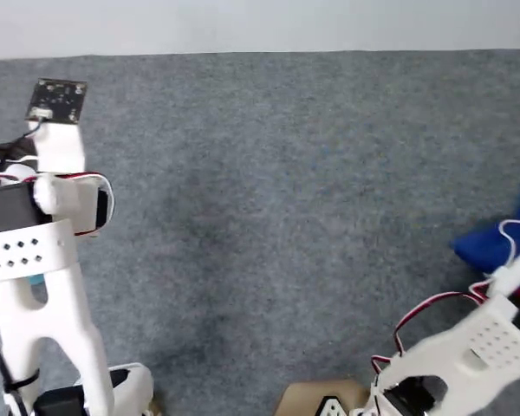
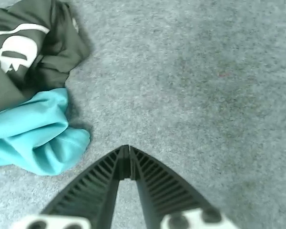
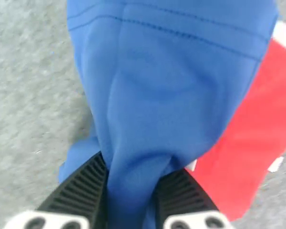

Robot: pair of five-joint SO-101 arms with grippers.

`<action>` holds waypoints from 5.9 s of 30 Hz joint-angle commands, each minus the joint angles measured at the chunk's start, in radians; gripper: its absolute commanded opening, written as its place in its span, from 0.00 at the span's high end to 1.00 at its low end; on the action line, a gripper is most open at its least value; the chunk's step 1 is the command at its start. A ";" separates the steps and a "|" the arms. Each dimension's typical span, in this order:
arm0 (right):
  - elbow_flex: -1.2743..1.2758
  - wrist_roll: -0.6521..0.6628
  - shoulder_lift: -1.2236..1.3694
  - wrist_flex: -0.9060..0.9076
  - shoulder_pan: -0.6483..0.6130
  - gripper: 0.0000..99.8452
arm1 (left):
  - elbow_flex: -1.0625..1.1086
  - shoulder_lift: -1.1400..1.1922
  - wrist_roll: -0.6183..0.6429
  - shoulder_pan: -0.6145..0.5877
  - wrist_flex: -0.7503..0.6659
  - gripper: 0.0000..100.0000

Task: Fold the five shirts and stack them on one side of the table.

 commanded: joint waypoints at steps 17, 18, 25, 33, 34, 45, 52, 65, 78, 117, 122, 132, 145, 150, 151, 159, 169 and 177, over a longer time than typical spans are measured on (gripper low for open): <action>-0.051 0.147 0.147 -0.062 0.265 0.99 | 0.002 -0.034 -0.003 0.014 0.017 1.00; -0.051 0.147 0.160 -0.062 0.271 0.99 | 0.002 -0.034 -0.003 0.014 0.017 1.00; -0.054 0.152 0.202 -0.035 0.274 0.88 | 0.002 -0.034 -0.003 0.014 0.017 1.00; -0.163 0.012 0.117 0.082 0.220 0.66 | 0.002 -0.035 -0.003 0.014 0.017 1.00; -0.170 0.012 0.105 0.113 0.205 0.67 | 0.002 -0.035 -0.003 0.012 0.017 1.00; -0.170 0.103 -0.012 0.182 0.058 0.96 | 0.002 -0.028 -0.003 0.012 0.017 1.00; 0.017 0.160 0.008 0.177 0.008 0.99 | 0.002 -0.028 -0.003 0.009 0.017 1.00; 0.087 0.161 0.004 0.165 0.004 0.96 | 0.002 -0.028 -0.003 0.009 0.017 1.00; 0.087 0.153 0.174 -0.173 -0.004 0.86 | 0.002 -0.028 -0.003 0.011 0.017 1.00; -0.002 0.153 0.094 -0.231 0.013 0.83 | 0.076 -0.035 -0.005 0.012 0.014 1.00; -0.002 0.153 -0.005 -0.128 0.002 0.83 | 0.076 -0.035 -0.005 0.012 0.014 1.00; 0.023 0.160 -0.022 0.096 -0.016 0.92 | 0.076 -0.035 -0.005 0.012 0.014 1.00; 0.026 0.155 0.232 0.050 -0.065 0.95 | 0.074 -0.035 -0.005 0.014 0.015 1.00; -0.006 0.160 0.171 0.091 -0.062 0.95 | 0.073 -0.035 -0.005 0.014 0.015 1.00; -0.006 0.160 0.163 0.088 -0.061 0.95 | 0.073 -0.035 -0.005 0.014 0.014 1.00; -0.018 0.160 0.176 0.076 -0.084 0.95 | 0.073 -0.034 -0.005 0.014 0.012 1.00; -0.084 0.157 -0.053 0.179 -0.168 0.95 | 0.073 -0.034 -0.005 0.014 0.012 1.00; 0.143 0.172 -0.157 0.182 -0.348 0.99 | 0.073 -0.035 -0.003 0.014 0.012 1.00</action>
